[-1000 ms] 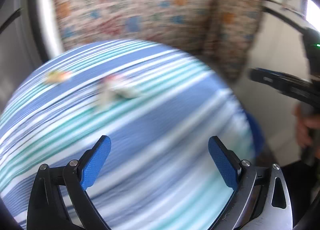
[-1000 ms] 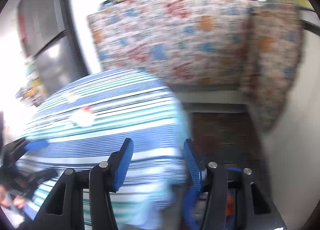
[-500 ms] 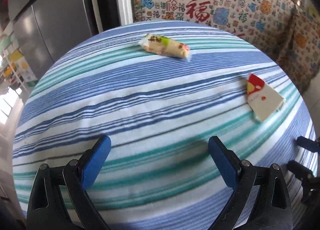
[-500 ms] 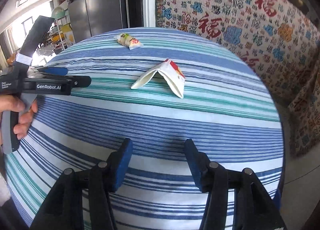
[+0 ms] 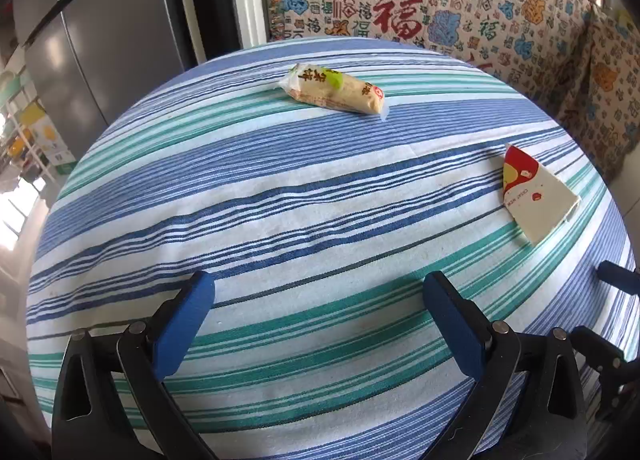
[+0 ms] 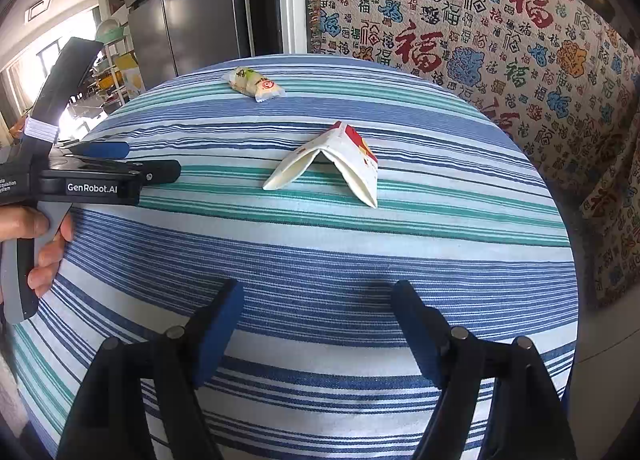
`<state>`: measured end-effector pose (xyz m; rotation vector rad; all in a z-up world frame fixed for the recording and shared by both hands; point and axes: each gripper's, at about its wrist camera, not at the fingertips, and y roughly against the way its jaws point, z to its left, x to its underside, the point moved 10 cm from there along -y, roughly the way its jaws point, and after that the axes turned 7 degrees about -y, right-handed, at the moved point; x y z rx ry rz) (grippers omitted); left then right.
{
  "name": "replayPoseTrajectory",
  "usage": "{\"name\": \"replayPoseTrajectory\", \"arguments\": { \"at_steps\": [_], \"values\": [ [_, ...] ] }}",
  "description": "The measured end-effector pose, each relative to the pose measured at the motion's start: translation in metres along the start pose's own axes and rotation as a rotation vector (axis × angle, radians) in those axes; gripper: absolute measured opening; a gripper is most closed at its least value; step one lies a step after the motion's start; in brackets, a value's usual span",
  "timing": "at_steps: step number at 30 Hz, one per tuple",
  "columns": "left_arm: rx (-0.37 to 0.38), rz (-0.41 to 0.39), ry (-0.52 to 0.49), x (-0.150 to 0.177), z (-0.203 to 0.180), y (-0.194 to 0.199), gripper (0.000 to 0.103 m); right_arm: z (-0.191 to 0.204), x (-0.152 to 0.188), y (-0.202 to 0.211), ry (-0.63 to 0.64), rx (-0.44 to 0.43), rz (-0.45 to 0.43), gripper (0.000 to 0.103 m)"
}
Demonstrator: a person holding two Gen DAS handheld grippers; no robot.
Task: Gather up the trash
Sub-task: 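Grasp the white paper packet with the right tool while the left tool grasps the snack stick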
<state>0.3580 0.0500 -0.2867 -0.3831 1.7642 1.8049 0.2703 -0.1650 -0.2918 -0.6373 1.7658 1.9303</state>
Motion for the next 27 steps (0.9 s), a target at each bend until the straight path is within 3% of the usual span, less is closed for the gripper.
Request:
{"name": "replayPoseTrajectory", "arguments": {
  "at_steps": [4, 8, 11, 14, 17, 21, 22, 26, 27],
  "values": [
    [-0.002, 0.000, 0.001, 0.001, 0.000, 0.000, 0.102, 0.000, -0.001, 0.000, -0.005, 0.005, 0.006, 0.081],
    [-0.002, -0.001, 0.001, 0.001, 0.000, 0.001, 0.102, -0.003, -0.004, -0.004, -0.018, 0.010, 0.021, 0.092],
    [-0.003, -0.001, 0.002, 0.001, 0.000, 0.001, 0.102, -0.007, -0.010, -0.009, -0.044, 0.029, 0.042, 0.094],
    [-0.003, -0.001, 0.002, 0.001, -0.001, 0.001, 0.102, -0.010, -0.031, 0.007, -0.127, -0.017, -0.031, 0.094],
    [-0.003, -0.001, 0.002, 0.002, 0.000, 0.001, 0.102, -0.009, -0.056, 0.013, -0.149, -0.005, -0.086, 0.094],
    [-0.003, -0.001, 0.003, 0.001, 0.000, 0.001, 0.102, 0.001, -0.070, -0.024, -0.164, -0.014, -0.004, 0.094],
    [-0.003, -0.002, 0.004, 0.001, -0.001, 0.000, 0.103, 0.002, -0.070, -0.034, -0.160, -0.007, 0.015, 0.092],
    [-0.011, 0.003, 0.031, -0.001, 0.001, 0.003, 0.102, -0.005, -0.071, -0.046, -0.154, 0.034, 0.013, 0.039],
    [-0.002, -0.001, 0.052, -0.004, 0.001, 0.005, 0.102, -0.006, -0.071, -0.043, -0.165, 0.021, 0.011, 0.036]
  ]
}}
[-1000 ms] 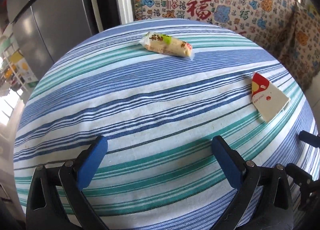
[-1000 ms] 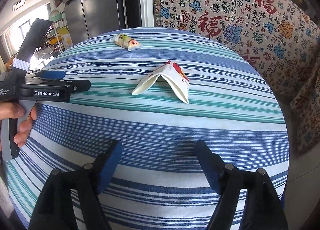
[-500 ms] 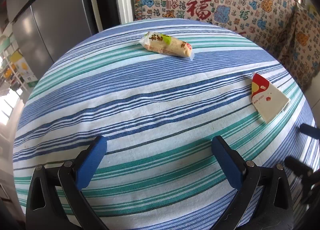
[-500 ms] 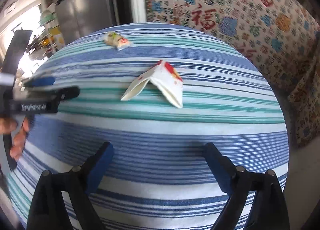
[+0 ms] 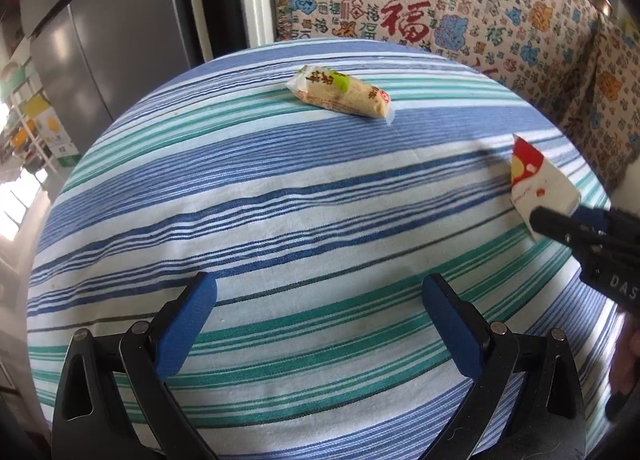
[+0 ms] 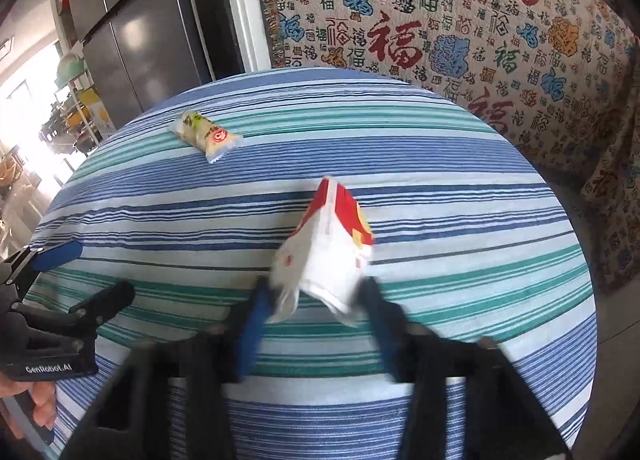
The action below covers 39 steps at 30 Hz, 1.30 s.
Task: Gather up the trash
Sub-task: 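Grasp the white paper packet with the right tool while the left tool grasps the snack stick, then carry both items over the wastebasket and open both tools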
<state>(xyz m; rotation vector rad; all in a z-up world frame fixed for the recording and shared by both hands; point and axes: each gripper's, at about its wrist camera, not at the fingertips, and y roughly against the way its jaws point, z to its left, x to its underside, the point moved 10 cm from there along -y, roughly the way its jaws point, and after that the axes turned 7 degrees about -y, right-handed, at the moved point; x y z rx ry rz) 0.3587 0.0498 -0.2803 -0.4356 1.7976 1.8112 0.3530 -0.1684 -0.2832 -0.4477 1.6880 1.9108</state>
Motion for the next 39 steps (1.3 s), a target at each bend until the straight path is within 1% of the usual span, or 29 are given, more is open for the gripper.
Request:
{"name": "replayPoseTrajectory", "arguments": {
  "at_steps": [2, 3, 5, 8, 10, 11, 13, 14, 15, 16, 17, 18, 19, 20, 21, 22, 23, 27, 30, 32, 34, 37, 39],
  "values": [
    [0.021, -0.032, 0.039, -0.016, -0.003, 0.007, 0.102, -0.006, 0.000, 0.006, 0.004, 0.012, -0.014, 0.023],
    [0.025, -0.047, 0.058, -0.028, -0.006, 0.010, 0.102, -0.009, 0.001, 0.009, 0.017, 0.022, -0.019, 0.021],
    [0.049, -0.042, 0.116, -0.054, -0.007, 0.008, 0.102, -0.012, 0.005, 0.012, 0.016, 0.012, -0.009, 0.019],
    [0.072, -0.047, 0.211, -0.095, -0.004, -0.003, 0.102, -0.012, 0.008, 0.019, 0.044, 0.009, -0.018, 0.018],
    [0.016, -0.049, 0.234, -0.120, 0.001, -0.018, 0.102, -0.013, 0.008, 0.024, 0.055, 0.009, -0.028, 0.018],
    [-0.031, -0.043, 0.247, -0.131, 0.004, -0.029, 0.102, -0.015, 0.009, 0.026, 0.056, 0.010, -0.033, 0.018],
    [-0.103, -0.020, 0.280, -0.134, 0.014, -0.049, 0.102, -0.019, 0.010, 0.030, 0.059, 0.007, -0.042, 0.018],
    [-0.142, 0.004, 0.308, -0.135, 0.018, -0.062, 0.101, -0.021, 0.009, 0.032, 0.061, 0.007, -0.047, 0.018],
    [-0.163, 0.022, 0.325, -0.131, 0.022, -0.072, 0.099, -0.024, 0.009, 0.035, 0.064, 0.011, -0.054, 0.018],
    [-0.181, 0.041, 0.338, -0.128, 0.024, -0.081, 0.096, -0.028, 0.008, 0.037, 0.065, 0.014, -0.060, 0.018],
    [-0.196, 0.059, 0.343, -0.124, 0.026, -0.090, 0.089, -0.031, 0.007, 0.040, 0.064, 0.015, -0.064, 0.018],
    [-0.206, 0.070, 0.338, -0.120, 0.026, -0.097, 0.078, -0.035, 0.006, 0.043, 0.061, 0.015, -0.068, 0.018],
    [-0.224, 0.059, 0.321, -0.118, 0.027, -0.097, 0.078, -0.040, 0.005, 0.046, 0.056, 0.013, -0.075, 0.018],
    [-0.220, 0.017, 0.291, -0.120, 0.025, -0.095, 0.057, -0.044, 0.003, 0.049, 0.053, 0.011, -0.079, 0.018],
    [-0.209, 0.001, 0.275, -0.120, 0.024, -0.093, 0.046, -0.048, 0.003, 0.053, 0.050, 0.010, -0.083, 0.018],
    [-0.198, -0.014, 0.260, -0.120, 0.024, -0.091, 0.039, -0.053, 0.002, 0.058, 0.045, 0.008, -0.086, 0.018],
    [-0.176, -0.032, 0.247, -0.119, 0.023, -0.087, 0.015, -0.059, 0.002, 0.062, 0.037, 0.006, -0.091, 0.018],
    [-0.071, -0.099, 0.182, -0.112, 0.012, -0.062, 0.014, -0.084, 0.001, 0.080, -0.004, -0.006, -0.102, 0.018],
    [0.006, -0.147, 0.067, -0.105, -0.019, -0.029, 0.014, -0.104, 0.003, 0.097, -0.029, -0.005, -0.116, 0.018],
    [0.085, -0.163, 0.002, -0.097, -0.049, -0.005, 0.014, -0.121, 0.006, 0.111, -0.046, 0.003, -0.125, 0.018],
    [0.146, -0.180, -0.054, -0.090, -0.078, 0.018, 0.014, -0.141, 0.010, 0.126, -0.070, 0.016, -0.138, 0.018],
    [0.252, -0.201, -0.143, -0.082, -0.134, 0.050, 0.014, -0.169, 0.019, 0.148, -0.111, 0.040, -0.151, 0.018],
    [0.326, -0.202, -0.198, -0.075, -0.175, 0.068, 0.014, -0.192, 0.025, 0.163, -0.135, 0.074, -0.164, 0.018]
  ]
}}
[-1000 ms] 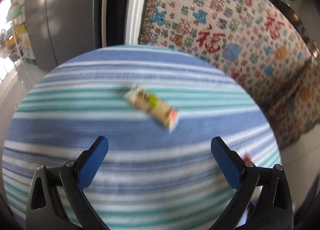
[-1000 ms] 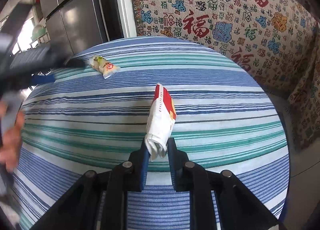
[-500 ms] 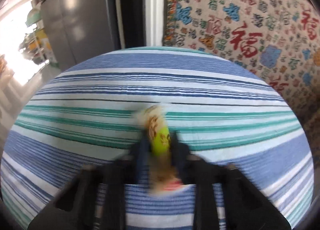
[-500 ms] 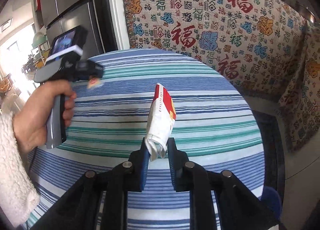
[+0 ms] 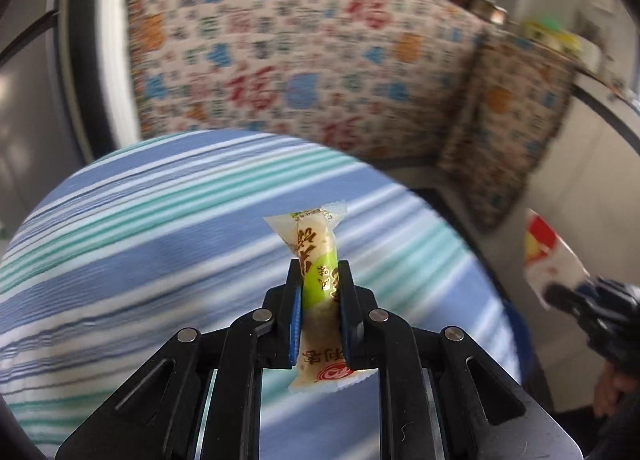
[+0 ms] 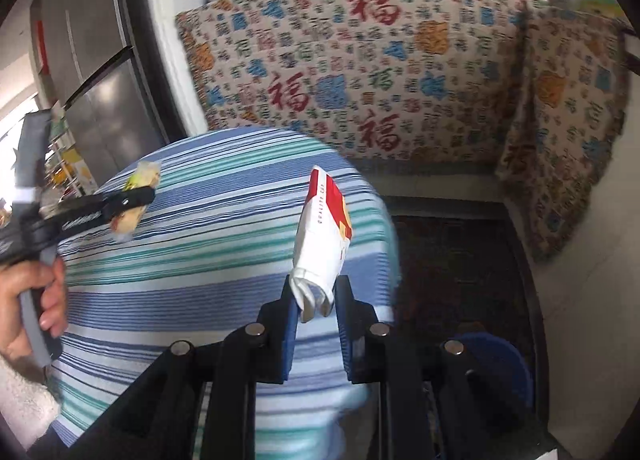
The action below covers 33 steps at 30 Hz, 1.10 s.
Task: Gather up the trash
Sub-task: 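Carry both items over the wastebasket and open both tools, then move both open tools back from the wastebasket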
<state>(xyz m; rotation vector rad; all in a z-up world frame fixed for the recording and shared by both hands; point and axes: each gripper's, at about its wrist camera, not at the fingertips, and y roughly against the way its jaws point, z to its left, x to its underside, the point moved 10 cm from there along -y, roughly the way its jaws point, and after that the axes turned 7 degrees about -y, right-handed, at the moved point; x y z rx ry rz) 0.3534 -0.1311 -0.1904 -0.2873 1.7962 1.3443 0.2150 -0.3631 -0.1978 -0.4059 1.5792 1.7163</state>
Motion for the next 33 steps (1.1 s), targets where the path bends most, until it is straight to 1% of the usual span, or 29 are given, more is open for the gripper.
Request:
{"name": "replayPoseTrajectory", "arguments": {
  "at_steps": [3, 6, 8, 10, 12, 16, 21, 24, 25, 26, 27, 28, 29, 30, 33],
  "values": [
    [0.126, 0.011, -0.043, -0.004, -0.068, 0.001, 0.014, -0.043, 0.006, 0.019, -0.030, 0.061, -0.004, 0.018],
    [0.246, 0.034, -0.075, -0.003, -0.134, -0.005, 0.014, -0.099, 0.023, 0.034, -0.076, 0.125, 0.024, 0.018],
    [0.302, 0.051, -0.093, -0.001, -0.173, -0.012, 0.014, -0.131, 0.037, 0.037, -0.101, 0.159, 0.056, 0.018],
    [0.339, 0.066, -0.110, 0.003, -0.209, -0.021, 0.014, -0.163, 0.053, 0.035, -0.135, 0.183, 0.092, 0.018],
    [0.377, 0.090, -0.119, 0.008, -0.242, -0.035, 0.014, -0.183, 0.066, 0.031, -0.155, 0.196, 0.119, 0.018],
    [0.422, 0.140, -0.141, 0.023, -0.293, -0.061, 0.014, -0.211, 0.088, 0.018, -0.163, 0.209, 0.170, 0.019],
    [0.451, 0.194, -0.175, 0.043, -0.333, -0.088, 0.015, -0.235, 0.114, 0.006, -0.174, 0.208, 0.215, 0.020],
    [0.452, 0.216, -0.201, 0.053, -0.348, -0.103, 0.016, -0.243, 0.125, -0.003, -0.179, 0.202, 0.226, 0.025],
    [0.447, 0.219, -0.206, 0.056, -0.351, -0.108, 0.016, -0.246, 0.127, -0.008, -0.183, 0.196, 0.225, 0.030],
    [0.442, 0.221, -0.210, 0.057, -0.353, -0.113, 0.023, -0.248, 0.128, -0.012, -0.186, 0.190, 0.218, 0.040],
    [0.444, 0.223, -0.210, 0.059, -0.356, -0.119, 0.037, -0.252, 0.129, -0.017, -0.193, 0.190, 0.203, 0.046],
    [0.443, 0.223, -0.207, 0.060, -0.357, -0.123, 0.045, -0.256, 0.131, -0.020, -0.198, 0.194, 0.189, 0.058],
    [0.437, 0.220, -0.202, 0.059, -0.358, -0.128, 0.057, -0.257, 0.133, -0.023, -0.201, 0.198, 0.186, 0.060],
    [0.434, 0.214, -0.198, 0.058, -0.358, -0.132, 0.062, -0.261, 0.135, -0.027, -0.203, 0.202, 0.189, 0.060],
    [0.416, 0.215, -0.200, 0.057, -0.356, -0.137, 0.067, -0.265, 0.133, -0.026, -0.198, 0.216, 0.184, 0.063]
  ]
}}
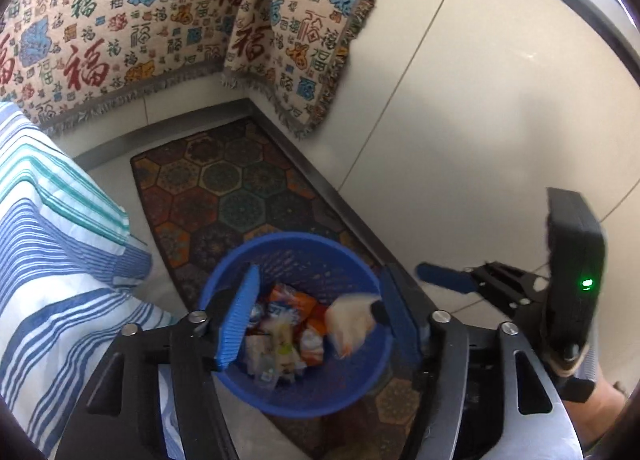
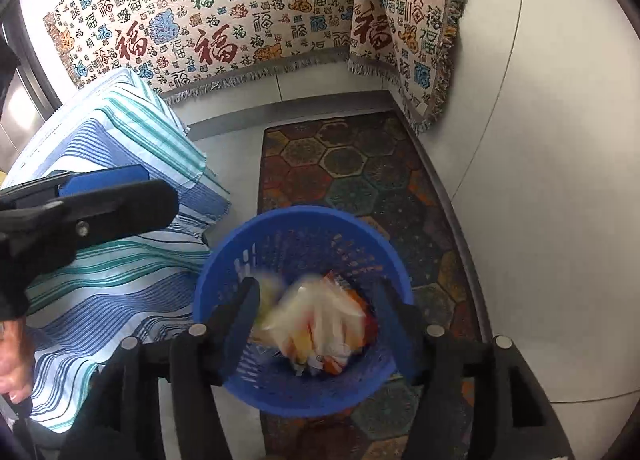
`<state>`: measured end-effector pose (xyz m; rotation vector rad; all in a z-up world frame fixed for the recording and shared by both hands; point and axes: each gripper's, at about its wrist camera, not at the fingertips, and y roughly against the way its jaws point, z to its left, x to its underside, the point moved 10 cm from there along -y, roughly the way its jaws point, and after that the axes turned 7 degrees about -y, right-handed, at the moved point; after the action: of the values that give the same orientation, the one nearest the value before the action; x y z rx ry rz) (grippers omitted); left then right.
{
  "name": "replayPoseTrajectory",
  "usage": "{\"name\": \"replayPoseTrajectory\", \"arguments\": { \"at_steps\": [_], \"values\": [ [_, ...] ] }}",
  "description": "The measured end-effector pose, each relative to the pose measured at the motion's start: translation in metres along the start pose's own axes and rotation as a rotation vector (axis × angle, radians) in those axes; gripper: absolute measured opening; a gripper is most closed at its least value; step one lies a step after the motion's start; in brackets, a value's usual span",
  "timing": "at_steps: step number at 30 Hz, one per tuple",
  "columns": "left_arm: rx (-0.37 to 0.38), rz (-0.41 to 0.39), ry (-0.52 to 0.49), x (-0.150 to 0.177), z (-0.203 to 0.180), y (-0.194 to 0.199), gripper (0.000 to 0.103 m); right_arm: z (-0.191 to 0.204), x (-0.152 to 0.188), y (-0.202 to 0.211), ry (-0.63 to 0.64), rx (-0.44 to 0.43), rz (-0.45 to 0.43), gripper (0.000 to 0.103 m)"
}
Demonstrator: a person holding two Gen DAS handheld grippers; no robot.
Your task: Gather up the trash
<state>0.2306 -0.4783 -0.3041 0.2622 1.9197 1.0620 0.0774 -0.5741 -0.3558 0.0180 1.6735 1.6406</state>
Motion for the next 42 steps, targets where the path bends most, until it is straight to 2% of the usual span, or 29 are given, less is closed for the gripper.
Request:
{"name": "replayPoseTrajectory", "arguments": {
  "at_steps": [2, 5, 7, 8, 12, 16, 22, 30, 42],
  "values": [
    [-0.007, -0.009, -0.007, 0.000, -0.001, 0.008, 0.069, -0.006, -0.004, 0.009, -0.023, 0.021, -0.018, 0.079],
    [-0.069, -0.021, -0.056, 0.000, -0.004, 0.031, 0.085, -0.015, -0.009, 0.038, -0.097, 0.039, -0.063, 0.083],
    [-0.098, -0.026, -0.085, 0.001, -0.008, 0.054, 0.102, -0.018, -0.007, 0.063, -0.139, 0.053, -0.080, 0.085],
    [-0.111, -0.030, -0.098, 0.003, -0.012, 0.065, 0.103, -0.019, -0.004, 0.078, -0.162, 0.074, -0.089, 0.089],
    [-0.157, -0.078, -0.120, 0.016, -0.021, 0.107, 0.103, -0.015, 0.022, 0.120, -0.224, 0.136, -0.083, 0.091],
    [-0.198, -0.015, -0.164, 0.043, -0.034, 0.121, 0.103, -0.011, 0.054, 0.147, -0.272, 0.190, -0.086, 0.091],
    [-0.253, 0.024, -0.204, 0.066, -0.049, 0.133, 0.103, -0.017, 0.087, 0.185, -0.311, 0.277, -0.137, 0.091],
    [-0.255, 0.073, -0.169, 0.078, -0.048, 0.136, 0.103, 0.000, 0.085, 0.196, -0.251, 0.267, -0.147, 0.091],
    [-0.283, 0.062, -0.141, 0.076, -0.035, 0.144, 0.103, 0.017, 0.084, 0.194, -0.221, 0.248, -0.137, 0.091]
  ]
}}
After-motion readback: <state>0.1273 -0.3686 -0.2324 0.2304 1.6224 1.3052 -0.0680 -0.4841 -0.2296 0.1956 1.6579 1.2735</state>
